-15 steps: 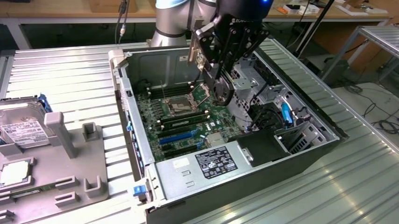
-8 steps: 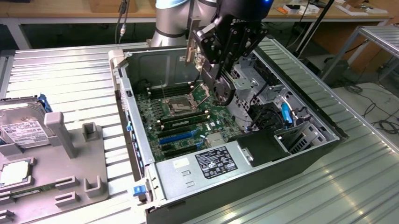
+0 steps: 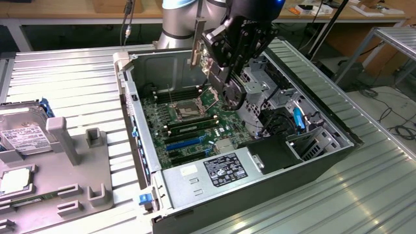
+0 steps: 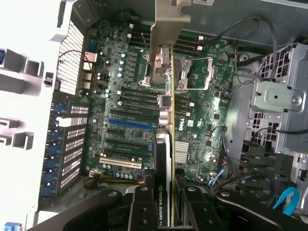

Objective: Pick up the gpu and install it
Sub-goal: 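Insert the gpu into the slot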

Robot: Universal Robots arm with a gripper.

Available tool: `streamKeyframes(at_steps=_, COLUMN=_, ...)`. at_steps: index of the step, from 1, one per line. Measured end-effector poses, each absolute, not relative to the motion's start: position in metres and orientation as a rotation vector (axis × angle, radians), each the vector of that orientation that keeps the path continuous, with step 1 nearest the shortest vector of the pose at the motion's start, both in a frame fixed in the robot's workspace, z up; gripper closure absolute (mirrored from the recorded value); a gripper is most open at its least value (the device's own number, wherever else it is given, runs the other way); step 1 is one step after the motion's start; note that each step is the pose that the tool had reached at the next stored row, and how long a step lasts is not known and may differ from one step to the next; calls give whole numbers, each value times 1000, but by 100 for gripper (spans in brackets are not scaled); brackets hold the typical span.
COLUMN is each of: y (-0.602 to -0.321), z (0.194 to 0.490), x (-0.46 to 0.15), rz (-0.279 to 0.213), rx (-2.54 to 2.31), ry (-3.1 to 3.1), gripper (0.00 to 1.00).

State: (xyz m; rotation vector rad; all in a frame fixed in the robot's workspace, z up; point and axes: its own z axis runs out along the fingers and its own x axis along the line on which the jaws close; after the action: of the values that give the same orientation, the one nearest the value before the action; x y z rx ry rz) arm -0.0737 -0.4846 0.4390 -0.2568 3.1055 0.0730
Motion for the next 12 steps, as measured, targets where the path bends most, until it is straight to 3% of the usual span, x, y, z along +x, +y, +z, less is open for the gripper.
streamKeyframes(at_steps=12, y=-485, z=439, x=-73, rz=75, rx=-445, ry=3087, gripper=73)
